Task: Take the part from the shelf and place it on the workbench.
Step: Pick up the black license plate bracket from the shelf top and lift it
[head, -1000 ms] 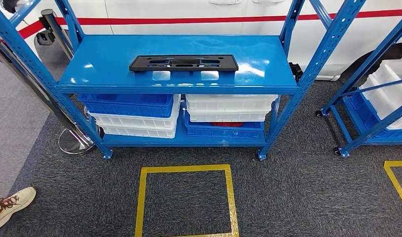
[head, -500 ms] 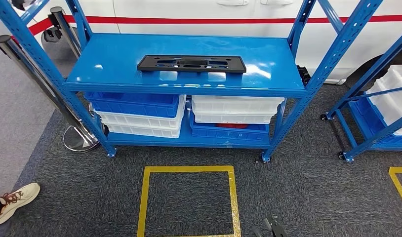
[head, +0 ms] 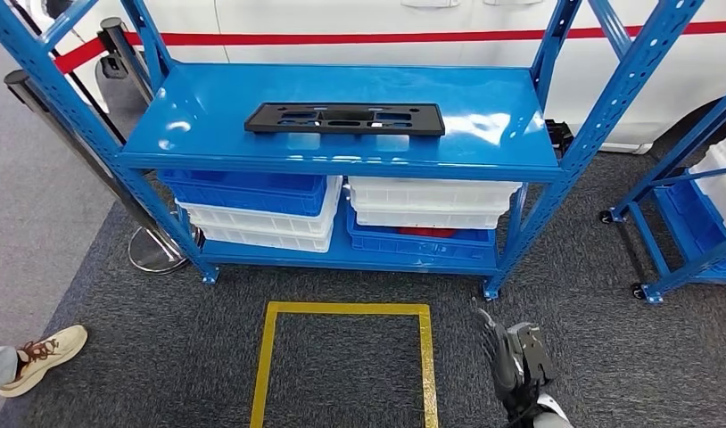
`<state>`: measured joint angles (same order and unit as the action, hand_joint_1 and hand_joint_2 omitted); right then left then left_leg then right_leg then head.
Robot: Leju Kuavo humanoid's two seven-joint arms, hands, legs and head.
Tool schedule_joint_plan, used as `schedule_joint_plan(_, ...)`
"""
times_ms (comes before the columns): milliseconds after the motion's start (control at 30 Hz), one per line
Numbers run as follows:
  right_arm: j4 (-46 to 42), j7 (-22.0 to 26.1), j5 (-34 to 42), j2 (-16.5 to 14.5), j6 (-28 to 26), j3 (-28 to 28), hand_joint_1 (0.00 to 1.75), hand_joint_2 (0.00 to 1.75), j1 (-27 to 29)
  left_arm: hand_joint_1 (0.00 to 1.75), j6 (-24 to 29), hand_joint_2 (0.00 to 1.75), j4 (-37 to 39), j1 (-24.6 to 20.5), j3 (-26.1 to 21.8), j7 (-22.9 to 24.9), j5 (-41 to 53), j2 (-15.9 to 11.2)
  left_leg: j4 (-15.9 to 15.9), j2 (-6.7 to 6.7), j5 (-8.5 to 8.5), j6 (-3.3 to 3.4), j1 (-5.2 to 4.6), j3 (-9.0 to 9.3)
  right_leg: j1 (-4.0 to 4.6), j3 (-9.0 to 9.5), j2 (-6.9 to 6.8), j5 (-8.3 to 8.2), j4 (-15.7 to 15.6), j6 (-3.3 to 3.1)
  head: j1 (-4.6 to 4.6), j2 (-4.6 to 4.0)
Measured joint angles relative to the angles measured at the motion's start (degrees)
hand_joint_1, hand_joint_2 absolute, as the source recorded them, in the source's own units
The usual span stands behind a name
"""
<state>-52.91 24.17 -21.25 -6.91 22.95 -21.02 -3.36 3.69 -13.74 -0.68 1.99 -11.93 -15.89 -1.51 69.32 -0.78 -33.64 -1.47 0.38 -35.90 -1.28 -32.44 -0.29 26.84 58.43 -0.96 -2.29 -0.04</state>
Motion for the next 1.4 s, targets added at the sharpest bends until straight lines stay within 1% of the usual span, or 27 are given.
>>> schedule_joint_plan(33, -2.0, 0.5, 0.8, -0.1, 0.4, 0.7, 0.0, 0.0, 0.0, 0.0, 0.0, 0.0, 0.0, 0.0, 0.0, 0.0, -0.1, 0.0, 3.3, 0.1, -0.79, -0.16, 0.1, -1.95, 0.06, 0.11, -0.12, 0.13, 0.0, -0.09, 0.0, 0.0)
schedule_joint_plan(67, -4.1, 0.9, 1.6, -0.3, 0.8, 1.4, 0.0, 0.0, 0.1, 0.0, 0.1, 0.0, 0.1, 0.0, 0.0, -0.1, -0.2, 0.0, 4.8, 0.18, -0.48, -0.24, 0.17, -3.1, 0.09, 0.27, -0.2, 0.28, 0.0, -0.13, 0.0, 0.0)
schedule_joint_plan(100, -6.1, 1.4, 2.3, -0.4, 1.1, 2.1, 0.0, 0.0, 0.1, 0.0, 0.1, 0.0, 0.2, 0.0, 0.0, -0.1, -0.3, 0.0, 4.1, 0.26, 0.98, -0.26, 0.22, -3.18, 0.08, 0.5, -0.22, 0.46, 0.1, -0.09, -0.01, 0.0)
schedule_joint_plan(167, -10.4, 2.3, 3.9, -0.6, 1.7, 3.6, 0.0, 0.0, 0.1, 0.0, 0.2, 0.0, 0.3, 0.0, 0.0, -0.3, -0.6, -0.1, -2.8, 0.57, 5.78, -0.06, 0.25, -0.72, 0.04, 1.11, -0.25, 0.93, 0.1, 0.19, 0.01, 0.0)
schedule_joint_plan(200, -12.4, 2.8, 4.7, -0.7, 2.0, 4.2, 0.0, 0.0, 0.1, 0.0, 0.2, 0.0, 0.4, 0.0, 0.0, -0.4, -0.6, -0.1, -6.3, 0.77, 7.47, 0.16, 0.13, 0.68, 0.13, 1.3, -0.27, 1.16, 0.2, 0.4, 0.01, 0.0)
schedule_joint_plan(233, -14.5, 3.3, 5.5, -0.8, 2.3, 5.0, 0.0, 0.0, 0.1, 0.0, 0.3, 0.0, 0.5, -0.1, 0.0, -0.5, -0.7, -0.1, -8.8, 0.92, 8.3, 0.5, 0.01, 1.69, 0.23, 1.3, -0.3, 1.29, 0.3, 0.68, 0.03, 0.0)
schedule_joint_plan(333, -20.5, 4.7, 7.7, -0.9, 3.1, 7.1, 0.0, 0.0, 0.2, 0.0, 0.4, 0.0, 0.7, -0.3, 0.0, -0.7, -0.9, -0.1, -10.5, 0.82, 8.01, 1.56, -0.2, 2.21, 0.46, 1.14, -0.52, 1.37, 0.2, 1.59, 0.07, 0.0)
schedule_joint_plan(400, -24.4, 5.6, 9.2, -1.0, 3.5, 8.6, 0.0, 0.0, 0.2, 0.0, 0.6, 0.0, 0.8, -0.3, -0.1, -0.8, -0.9, -0.1, -11.0, 0.7, 8.14, 2.25, -0.01, 2.57, 0.37, 0.96, -0.49, 2.27, 1.2, 2.15, 0.09, 0.0)
schedule_joint_plan(433, -26.5, 6.1, 10.0, -1.0, 3.7, 9.3, 0.0, 0.0, 0.2, 0.0, 0.7, 0.0, 0.8, -0.3, -0.1, -0.8, -1.0, -0.1, -11.3, 0.68, 8.22, 2.6, 0.09, 2.78, 0.35, 0.05, -0.37, 3.52, 3.3, 2.36, 0.11, 0.0)
schedule_joint_plan(500, -30.4, 7.1, 11.6, -1.0, 4.0, 10.8, 0.0, 0.0, 0.4, 0.0, 0.9, 0.0, 0.9, -0.4, -0.1, -1.0, -1.2, -0.2, -11.5, 0.6, 8.16, 3.1, 0.02, 2.93, 0.36, -3.65, -0.12, 6.91, 10.5, 2.57, 0.13, 0.0)
schedule_joint_plan(533, -32.2, 7.5, 12.4, -1.0, 4.2, 11.5, 0.0, 0.0, 0.5, 0.0, 1.0, 0.0, 0.9, -0.5, -0.1, -1.0, -1.3, -0.2, -11.4, 0.52, 8.1, 3.24, -0.07, 2.95, 0.37, -5.68, -0.06, 8.1, 14.1, 2.62, 0.13, 0.0)
schedule_joint_plan(567, -33.9, 8.0, 13.1, -1.0, 4.3, 12.2, 0.0, 0.0, 0.6, 0.0, 1.0, 0.0, 0.9, -0.5, -0.1, -1.1, -1.4, -0.2, -11.4, 0.43, 8.02, 3.31, -0.17, 3.02, 0.37, -6.99, -0.03, 8.23, 16.2, 2.61, 0.12, 0.0)
schedule_joint_plan(600, -35.8, 8.4, 13.9, -1.0, 4.5, 12.9, 0.0, 0.0, 0.7, 0.0, 1.1, 0.0, 1.0, -0.5, -0.1, -1.2, -1.5, -0.2, -11.3, 0.33, 7.92, 3.34, -0.26, 3.13, 0.39, -7.29, -0.01, 7.19, 16.1, 2.5, 0.13, 0.0)
schedule_joint_plan(633, -37.8, 8.9, 14.8, -1.0, 4.8, 13.6, 0.0, 0.0, 0.8, 0.0, 1.1, 0.0, 1.0, -0.5, -0.1, -1.3, -1.5, -0.1, -11.2, 0.22, 7.79, 3.32, -0.35, 3.31, 0.45, -6.44, 0.01, 5.1, 13.7, 2.27, 0.13, 0.0)
schedule_joint_plan(700, -41.8, 9.9, 16.5, -1.0, 5.2, 14.9, 0.0, 0.0, 0.8, 0.0, 1.1, 0.0, 1.1, -0.6, -0.2, -1.5, -1.6, -0.1, -11.1, 0.06, 7.45, 3.13, -0.52, 3.65, 0.77, -3.15, 0.19, 0.81, 5.9, 1.44, 0.12, 0.0)
schedule_joint_plan(733, -43.7, 10.4, 17.3, -1.0, 5.4, 15.5, 0.0, 0.0, 0.7, 0.0, 1.2, 0.0, 1.2, -0.6, -0.3, -1.6, -1.6, -0.1, -11.0, -0.01, 7.31, 2.95, -0.61, 3.65, 0.94, -1.88, 0.27, -0.31, 2.9, 1.08, 0.13, 0.0)
schedule_joint_plan(800, -46.8, 11.2, 18.6, -1.0, 5.8, 16.6, 0.0, 0.0, 0.8, 0.0, 1.3, 0.0, 1.3, -0.8, -0.4, -1.8, -1.7, 0.0, -10.9, -0.09, 7.22, 2.45, -0.63, 3.49, 1.25, -1.14, 0.4, -0.44, 0.8, 0.68, 0.12, 0.0)
schedule_joint_plan(900, -52.1, 12.6, 21.1, -0.9, 6.4, 18.5, 0.0, 0.0, 1.0, 0.0, 1.5, 0.0, 1.5, -0.8, -0.5, -2.0, -1.9, -0.1, -10.4, -0.05, 6.57, 1.56, -0.61, 3.38, 0.81, -0.83, 0.34, -0.68, 0.0, 0.17, 0.08, 0.0)
schedule_joint_plan(967, -55.6, 13.7, 23.0, -0.9, 6.9, 20.1, 0.0, 0.0, 1.0, 0.0, 1.7, 0.0, 1.5, -0.8, -0.6, -2.2, -2.0, -0.1, -6.2, 0.15, 3.99, 0.87, -0.39, 1.63, 0.48, -0.46, 0.17, -0.76, -0.4, -0.2, -0.02, 0.0)
schedule_joint_plan(1033, -58.3, 14.6, 24.7, -0.9, 7.5, 21.4, 0.0, 0.0, 1.1, 0.0, 1.8, 0.0, 1.7, -0.8, -0.9, -2.6, -2.3, -0.1, 1.1, 0.31, 0.74, 0.27, 0.02, -1.87, 0.48, -0.37, 0.01, -0.65, -0.3, -0.41, -0.06, 0.0)
schedule_joint_plan(1067, -59.4, 15.0, 25.4, -0.9, 7.7, 21.9, 0.0, 0.0, 1.2, 0.0, 1.8, 0.0, 1.7, -0.8, -1.1, -2.7, -2.5, -0.1, 3.7, 0.36, 0.11, 0.04, 0.22, -3.25, 0.46, -0.34, -0.03, -0.59, -0.3, -0.42, -0.06, 0.0)
schedule_joint_plan(1100, -60.3, 15.3, 26.0, -0.9, 8.0, 22.3, 0.0, 0.0, 1.2, 0.0, 1.8, 0.0, 1.8, -0.8, -1.3, -2.8, -2.8, -0.1, 4.5, 0.4, 0.54, -0.16, 0.42, -3.79, 0.42, -0.3, -0.03, -0.52, -0.2, -0.38, -0.06, -0.01)
schedule_joint_plan(1133, -61.0, 15.5, 26.4, -0.9, 8.1, 22.7, 0.0, 0.0, 1.2, 0.0, 1.6, 0.0, 1.9, -0.8, -1.5, -2.9, -3.1, -0.2, 3.1, 0.43, 2.03, -0.33, 0.62, -3.25, 0.33, -0.23, -0.01, -0.42, -0.1, -0.26, -0.07, -0.01)
schedule_joint_plan(1200, -62.0, 15.5, 26.7, -0.9, 8.1, 23.4, 0.0, 0.0, 1.2, 0.0, 1.1, 0.0, 1.9, -0.8, -1.9, -3.0, -3.8, -0.1, -4.1, 0.56, 5.84, -0.51, 0.88, 0.07, 0.14, -0.03, 0.05, -0.09, 0.1, 0.21, -0.06, -0.01)
schedule_joint_plan(1233, -62.4, 15.5, 26.8, -0.9, 8.1, 23.7, 0.0, 0.0, 1.2, 0.0, 0.8, 0.0, 1.9, -0.8, -2.2, -3.1, -4.1, -0.1, -7.5, 0.56, 6.95, -0.36, 0.83, 1.61, 0.17, -0.01, 0.07, 0.12, 0.3, 0.54, -0.04, 0.0)
schedule_joint_plan(1300, -63.0, 15.5, 26.8, -0.9, 8.1, 24.1, 0.0, 0.0, 1.1, 0.0, 0.2, 0.0, 2.0, -0.9, -2.7, -3.3, -4.7, -0.1, -10.3, 0.52, 7.18, 0.29, 0.63, 2.87, 0.37, -0.05, 0.06, 0.31, 0.4, 1.19, 0.03, -0.01)
schedule_joint_plan(1400, -63.6, 15.5, 26.9, -0.9, 8.1, 24.5, 0.0, 0.0, 1.1, 0.0, -0.2, 0.0, 2.0, -0.8, -3.3, -3.5, -5.0, -0.1, -10.8, 0.43, 7.33, 1.64, 0.53, 3.06, 0.25, 0.01, 0.04, 0.62, 0.6, 2.15, 0.06, 0.0)
